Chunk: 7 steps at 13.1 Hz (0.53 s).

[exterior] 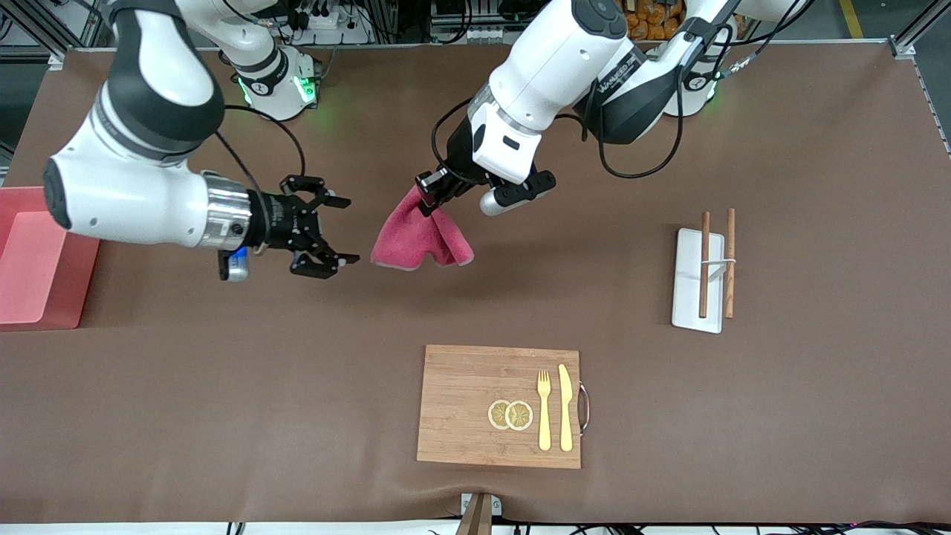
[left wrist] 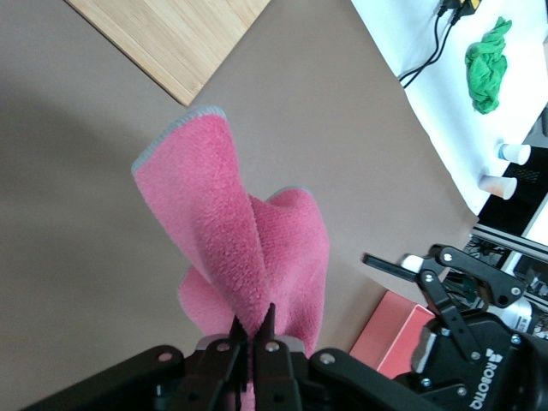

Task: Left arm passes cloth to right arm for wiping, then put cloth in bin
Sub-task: 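Grasp the cloth with the right gripper beside the left gripper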

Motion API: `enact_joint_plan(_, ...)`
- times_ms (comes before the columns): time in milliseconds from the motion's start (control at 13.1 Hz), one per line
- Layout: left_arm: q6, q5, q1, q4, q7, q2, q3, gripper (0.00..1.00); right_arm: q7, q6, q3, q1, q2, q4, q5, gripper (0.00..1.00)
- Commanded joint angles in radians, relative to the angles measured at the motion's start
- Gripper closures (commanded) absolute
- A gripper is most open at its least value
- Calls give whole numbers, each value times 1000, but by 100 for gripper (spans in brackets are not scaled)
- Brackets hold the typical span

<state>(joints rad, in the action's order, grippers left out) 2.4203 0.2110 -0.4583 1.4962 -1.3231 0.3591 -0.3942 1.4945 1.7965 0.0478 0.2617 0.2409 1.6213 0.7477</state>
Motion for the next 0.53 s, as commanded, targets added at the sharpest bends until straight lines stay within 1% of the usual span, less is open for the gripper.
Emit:
enact_joint_plan(0, 46, 19, -25, -22, -15, 23, 6, 100, 62, 64, -8, 74, 29, -23, 30, 0)
enact_joint_plan(152, 59, 16, -33, -22, -39, 24, 8, 100, 81, 78, -8, 108, 35, -23, 30, 0)
enact_joint_plan(229, 68, 14, -33, -21, -41, 27, 6, 100, 64, 78, -8, 113, 44, -23, 29, 18)
enact_joint_plan(381, 69, 13, -34, -21, -41, 31, 6, 100, 59, 95, -8, 116, 60, -24, 25, 70)
enact_joint_plan(457, 69, 16, -33, -21, -42, 29, 6, 100, 58, 96, -8, 122, 61, -23, 16, 87)
